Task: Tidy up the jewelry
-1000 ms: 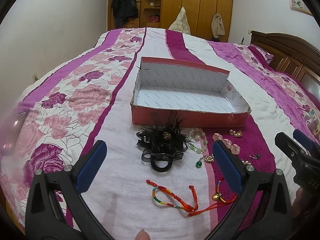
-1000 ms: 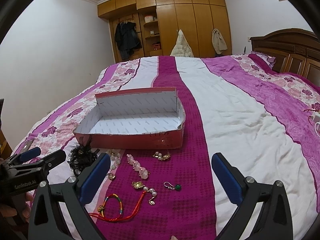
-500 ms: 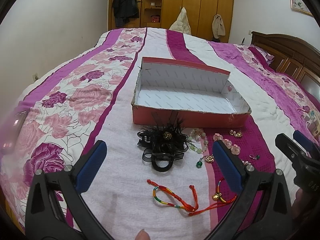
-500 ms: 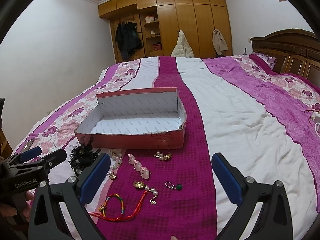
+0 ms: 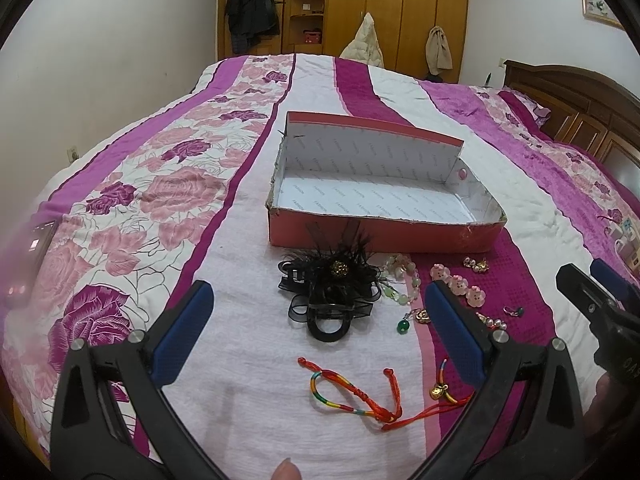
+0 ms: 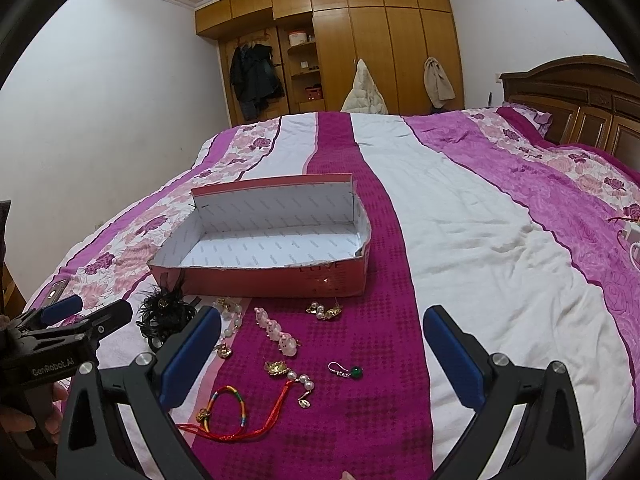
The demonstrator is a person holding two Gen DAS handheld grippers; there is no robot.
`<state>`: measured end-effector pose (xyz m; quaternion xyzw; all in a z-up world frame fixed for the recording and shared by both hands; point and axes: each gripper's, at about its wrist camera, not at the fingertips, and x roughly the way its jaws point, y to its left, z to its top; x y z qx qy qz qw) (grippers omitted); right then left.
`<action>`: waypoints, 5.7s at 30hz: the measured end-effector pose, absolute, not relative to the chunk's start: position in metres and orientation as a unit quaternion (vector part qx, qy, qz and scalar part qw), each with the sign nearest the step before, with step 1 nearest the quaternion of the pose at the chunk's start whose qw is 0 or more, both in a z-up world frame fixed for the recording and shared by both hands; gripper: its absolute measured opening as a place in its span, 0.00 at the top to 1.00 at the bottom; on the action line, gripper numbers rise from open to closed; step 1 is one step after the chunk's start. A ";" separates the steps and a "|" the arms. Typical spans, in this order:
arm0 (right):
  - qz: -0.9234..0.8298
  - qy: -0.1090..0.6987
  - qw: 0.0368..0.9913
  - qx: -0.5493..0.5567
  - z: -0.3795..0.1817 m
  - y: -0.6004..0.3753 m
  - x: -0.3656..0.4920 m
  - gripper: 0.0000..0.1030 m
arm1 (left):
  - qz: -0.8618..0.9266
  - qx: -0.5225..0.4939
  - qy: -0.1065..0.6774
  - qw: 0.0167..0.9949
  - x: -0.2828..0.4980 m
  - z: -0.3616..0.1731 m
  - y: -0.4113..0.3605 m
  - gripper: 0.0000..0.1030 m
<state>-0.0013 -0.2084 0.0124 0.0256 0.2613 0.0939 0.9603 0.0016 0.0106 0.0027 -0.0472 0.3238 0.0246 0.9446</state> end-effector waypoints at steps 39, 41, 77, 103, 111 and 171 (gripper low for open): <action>0.066 0.283 0.956 0.038 0.008 -0.232 0.034 0.00 | -0.009 -0.059 0.421 0.905 0.073 -0.039 0.013 0.04; 0.065 0.288 0.955 0.038 0.005 -0.234 0.037 0.00 | -0.005 -0.059 0.434 0.899 0.079 -0.047 0.013 0.04; 0.136 0.391 0.910 0.000 -0.022 -0.186 0.068 0.35 | -0.027 -0.041 0.394 0.918 0.056 -0.018 0.025 0.30; 0.208 0.435 0.874 -0.058 -0.047 -0.152 0.081 0.84 | -0.030 -0.051 0.396 0.916 0.045 -0.004 0.027 0.30; 0.224 0.403 0.887 -0.012 -0.009 -0.163 0.059 0.84 | -0.032 -0.046 0.372 0.926 0.042 0.021 0.026 0.30; 0.125 0.482 0.867 0.026 -0.039 -0.165 0.271 0.84 | 0.009 -0.029 0.485 0.874 0.245 -0.029 -0.007 0.29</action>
